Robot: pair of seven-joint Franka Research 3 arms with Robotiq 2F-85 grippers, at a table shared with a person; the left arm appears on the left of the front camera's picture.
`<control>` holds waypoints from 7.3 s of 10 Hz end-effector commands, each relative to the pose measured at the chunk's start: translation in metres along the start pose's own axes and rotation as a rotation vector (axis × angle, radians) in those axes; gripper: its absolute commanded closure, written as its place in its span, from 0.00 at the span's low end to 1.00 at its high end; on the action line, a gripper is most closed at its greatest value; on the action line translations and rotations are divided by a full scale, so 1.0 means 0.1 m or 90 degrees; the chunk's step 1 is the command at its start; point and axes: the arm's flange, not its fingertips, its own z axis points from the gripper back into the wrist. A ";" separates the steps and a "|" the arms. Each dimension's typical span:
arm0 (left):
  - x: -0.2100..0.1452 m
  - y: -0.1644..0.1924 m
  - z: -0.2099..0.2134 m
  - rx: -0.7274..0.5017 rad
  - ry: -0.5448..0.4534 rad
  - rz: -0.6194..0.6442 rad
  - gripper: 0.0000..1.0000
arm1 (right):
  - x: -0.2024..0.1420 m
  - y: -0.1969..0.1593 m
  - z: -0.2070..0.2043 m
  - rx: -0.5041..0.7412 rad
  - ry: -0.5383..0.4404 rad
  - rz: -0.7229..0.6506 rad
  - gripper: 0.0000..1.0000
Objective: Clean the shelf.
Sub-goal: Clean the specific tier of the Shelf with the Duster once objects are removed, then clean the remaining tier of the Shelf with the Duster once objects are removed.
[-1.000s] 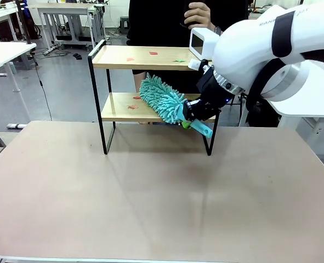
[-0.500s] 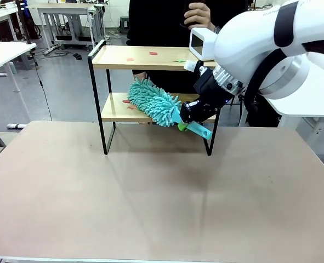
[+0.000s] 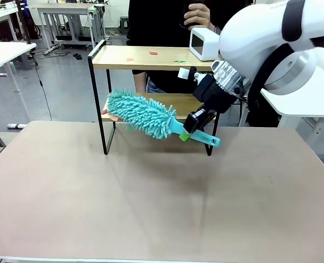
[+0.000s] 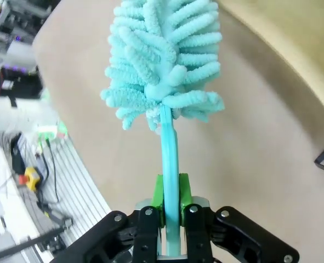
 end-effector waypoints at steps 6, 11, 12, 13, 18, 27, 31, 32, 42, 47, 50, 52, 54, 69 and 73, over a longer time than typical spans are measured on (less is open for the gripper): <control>0.01 -0.02 -0.02 -0.009 -0.014 -0.014 0.00 | -0.44 0.04 0.43 0.106 0.058 0.159 0.88; 0.01 -0.02 -0.02 -0.009 -0.014 -0.014 0.00 | -0.57 0.14 0.59 0.186 0.061 0.103 0.88; 0.01 -0.02 -0.02 -0.009 -0.014 -0.014 0.00 | -0.65 0.16 0.72 0.212 0.062 0.039 0.88; 0.01 -0.02 -0.02 -0.009 -0.014 -0.014 0.00 | -0.83 0.14 0.96 0.270 0.051 -0.020 0.88; 0.01 -0.02 -0.02 -0.009 -0.014 -0.014 0.00 | -2.18 -0.26 2.03 0.385 -0.082 -0.209 0.88; 0.01 -0.02 -0.02 -0.009 -0.014 -0.014 0.00 | -4.23 -1.10 2.02 0.447 -0.356 -0.494 0.88; 0.01 -0.02 -0.02 -0.009 -0.014 -0.014 0.00 | -4.28 -1.00 2.20 0.474 -0.362 -0.411 0.88; 0.01 -0.02 -0.02 -0.009 -0.014 -0.014 0.00 | -4.28 -1.00 2.20 0.474 -0.362 -0.411 0.88; 0.01 -0.02 -0.02 -0.009 -0.014 -0.014 0.00 | -4.28 -1.00 2.20 0.474 -0.362 -0.411 0.88; 0.01 -0.02 -0.02 -0.009 -0.014 -0.014 0.00 | -4.28 -1.00 2.20 0.474 -0.362 -0.411 0.88; 0.01 -0.02 -0.02 -0.009 -0.014 -0.014 0.00 | -4.29 -1.03 2.16 0.473 -0.358 -0.423 0.88; 0.01 -0.02 -0.02 -0.009 -0.014 -0.014 0.00 | -3.85 -0.86 2.37 0.437 -0.385 -0.476 0.88; 0.01 -0.02 -0.02 -0.009 -0.014 -0.014 0.00 | -3.07 -0.40 2.72 0.361 -0.399 -0.452 0.88; 0.01 -0.02 -0.02 -0.009 -0.014 -0.014 0.00 | -0.73 0.26 2.55 0.105 -0.265 -0.403 0.88; 0.01 -0.02 -0.02 -0.009 -0.014 -0.014 0.00 | -0.25 0.01 2.33 0.088 -0.255 -0.427 0.88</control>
